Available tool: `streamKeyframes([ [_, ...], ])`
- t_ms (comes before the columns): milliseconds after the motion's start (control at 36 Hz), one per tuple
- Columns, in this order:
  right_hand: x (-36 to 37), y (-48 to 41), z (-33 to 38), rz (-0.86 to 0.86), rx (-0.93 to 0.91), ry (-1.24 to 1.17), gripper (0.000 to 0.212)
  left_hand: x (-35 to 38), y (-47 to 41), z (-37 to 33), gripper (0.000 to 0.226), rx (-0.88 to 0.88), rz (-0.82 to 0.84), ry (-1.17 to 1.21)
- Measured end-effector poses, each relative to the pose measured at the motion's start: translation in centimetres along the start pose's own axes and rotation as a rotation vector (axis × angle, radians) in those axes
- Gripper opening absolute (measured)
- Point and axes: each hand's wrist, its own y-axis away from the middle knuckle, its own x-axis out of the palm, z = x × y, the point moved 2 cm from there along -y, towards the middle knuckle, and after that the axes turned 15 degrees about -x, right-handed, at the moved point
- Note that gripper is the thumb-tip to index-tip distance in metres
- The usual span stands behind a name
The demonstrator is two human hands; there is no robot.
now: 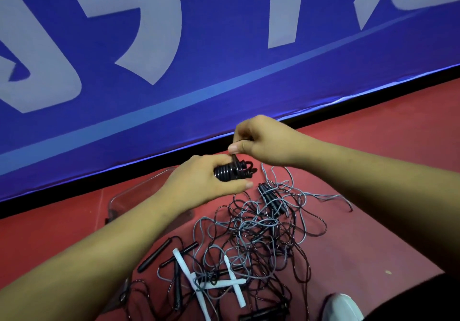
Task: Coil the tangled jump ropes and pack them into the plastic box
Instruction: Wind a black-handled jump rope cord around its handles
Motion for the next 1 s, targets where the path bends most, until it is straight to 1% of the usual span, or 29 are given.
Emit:
streamKeyframes([
  [56,0.2,0.2,-0.5,-0.045,0.078,-0.272,0.021,0.3,0.4,-0.2,0.049,0.0,0.03,0.146],
  [83,0.3,0.4,-0.8,-0.058,0.11,-0.408,0.022,0.2,0.7,-0.5,0.044,-0.001,0.054,0.249],
  [139,0.4,0.6,-1.3,-0.066,0.162,-0.612,0.022,-0.2,1.1,-1.1,0.025,0.001,0.092,0.43],
  [167,0.5,0.6,-1.4,-0.06,0.182,-0.674,0.023,-0.3,1.2,-1.4,0.019,-0.001,0.101,0.5],
  [194,0.7,0.6,-1.5,-0.058,0.201,-0.712,0.026,-0.3,1.4,-1.6,0.018,-0.009,0.105,0.567],
  [250,0.8,0.5,-1.5,-0.064,0.245,-0.748,0.03,-0.4,1.4,-1.6,0.017,-0.035,0.115,0.701],
  [278,0.9,0.6,-1.4,-0.07,0.273,-0.758,0.031,-0.4,1.5,-1.5,0.02,-0.052,0.123,0.763],
  [333,0.8,0.6,-1.3,-0.079,0.304,-0.771,0.031,-0.7,1.4,-1.4,0.03,-0.062,0.137,0.825],
  [444,0.8,0.7,-1.0,-0.078,0.304,-0.748,0.029,-0.9,1.4,-1.3,0.039,-0.055,0.166,0.879],
  [556,1.0,0.8,-0.8,-0.079,0.269,-0.717,0.029,-1.2,1.2,-1.3,0.036,-0.105,0.133,0.931],
  [639,0.7,0.8,-0.4,-0.076,0.262,-0.71,0.024,-1.5,1.0,-1.0,0.036,-0.138,0.111,0.966],
  [694,0.3,0.8,0.2,-0.086,0.262,-0.692,0.026,-1.7,0.9,-0.8,0.034,-0.154,0.109,0.998],
  [750,-0.3,0.6,0.9,-0.121,0.247,-0.614,0.029,-1.9,0.8,-0.7,0.029,-0.18,0.117,1.056],
  [833,-0.9,0.2,1.9,-0.109,0.174,-0.324,0.026,-1.8,0.6,-0.6,0.018,-0.2,0.158,1.126],
  [889,-1.1,0.2,2.3,-0.09,0.126,-0.203,0.023,-1.7,0.5,-0.7,0.025,-0.201,0.173,1.157],
  [944,-1.2,0.5,2.3,-0.122,0.104,-0.247,0.019,-1.6,0.6,-0.7,0.036,-0.185,0.204,1.172],
  [1000,-1.4,0.7,2.1,-0.19,0.104,-0.358,0.008,-1.6,0.7,-1.0,0.039,-0.167,0.248,1.188],
])
